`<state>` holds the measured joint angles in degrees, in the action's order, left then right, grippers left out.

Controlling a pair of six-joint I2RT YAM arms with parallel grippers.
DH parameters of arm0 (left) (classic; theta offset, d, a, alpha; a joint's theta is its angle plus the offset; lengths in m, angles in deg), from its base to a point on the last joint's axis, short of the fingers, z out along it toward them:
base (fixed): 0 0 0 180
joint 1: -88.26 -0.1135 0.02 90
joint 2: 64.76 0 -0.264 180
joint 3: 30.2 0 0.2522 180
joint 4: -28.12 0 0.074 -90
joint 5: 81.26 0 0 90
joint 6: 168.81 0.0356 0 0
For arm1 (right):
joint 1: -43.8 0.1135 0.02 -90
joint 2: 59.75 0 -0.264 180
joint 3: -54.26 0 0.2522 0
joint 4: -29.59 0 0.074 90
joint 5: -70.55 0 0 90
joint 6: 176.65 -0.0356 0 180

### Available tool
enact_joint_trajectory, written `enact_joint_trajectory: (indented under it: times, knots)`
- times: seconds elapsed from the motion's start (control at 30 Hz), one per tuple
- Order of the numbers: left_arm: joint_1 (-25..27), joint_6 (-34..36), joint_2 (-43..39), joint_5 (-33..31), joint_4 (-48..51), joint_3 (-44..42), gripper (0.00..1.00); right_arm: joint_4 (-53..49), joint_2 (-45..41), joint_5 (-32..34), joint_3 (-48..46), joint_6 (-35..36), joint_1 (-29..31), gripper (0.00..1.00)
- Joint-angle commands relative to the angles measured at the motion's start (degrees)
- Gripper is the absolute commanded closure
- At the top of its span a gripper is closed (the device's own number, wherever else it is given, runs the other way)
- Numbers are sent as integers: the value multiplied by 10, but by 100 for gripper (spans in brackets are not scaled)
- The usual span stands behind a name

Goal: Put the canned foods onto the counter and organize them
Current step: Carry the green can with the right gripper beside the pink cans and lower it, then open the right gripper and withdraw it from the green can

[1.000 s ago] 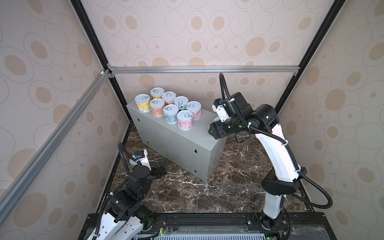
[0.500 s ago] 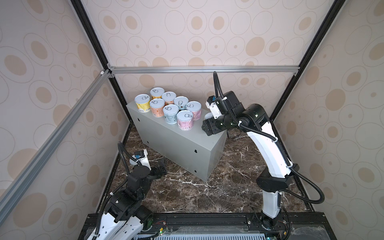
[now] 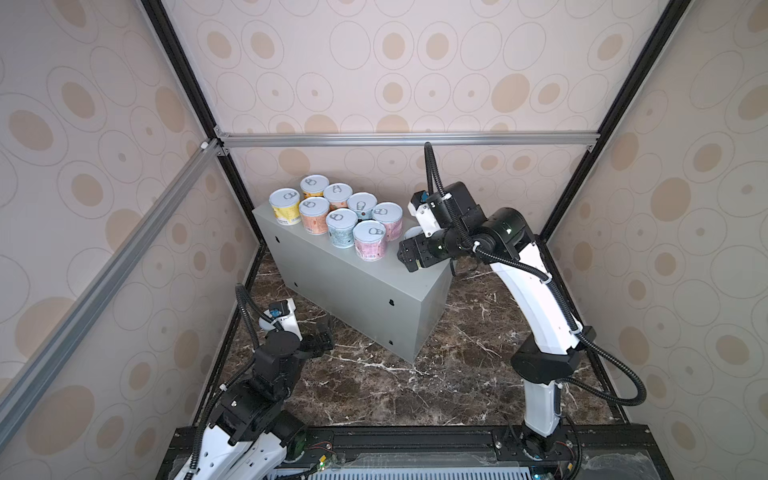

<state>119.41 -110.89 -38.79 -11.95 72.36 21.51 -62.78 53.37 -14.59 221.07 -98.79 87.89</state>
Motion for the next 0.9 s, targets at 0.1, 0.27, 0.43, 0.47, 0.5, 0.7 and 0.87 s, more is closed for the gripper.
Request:
enact_joint_trajectory:
  times: [0.1, 0.27, 0.43, 0.47, 0.5, 0.7, 0.87]
  knots:
    - [-4, 8, -8, -13, -3, 4, 1, 26, -64, 17, -21, 11, 5, 0]
    - [-4, 10, -5, -15, -1, 7, 1, 39, -105, 18, -53, 11, 7, 0]
    - [-4, 11, 0, -18, 4, 16, 1, 62, -158, 28, -121, 9, 14, 0]
    - [-4, 11, 0, -18, 4, 18, 1, 72, -173, 30, -144, 7, 15, 1]
    - [-4, 12, 0, -19, 5, 17, 1, 82, -189, 33, -167, 6, 14, 3]
    - [-4, 8, 0, -27, 6, 12, 1, 157, -272, 40, -323, -10, 17, 21]
    - [-4, 7, -2, -26, 6, 10, 1, 203, -302, 30, -394, -22, 16, 34]
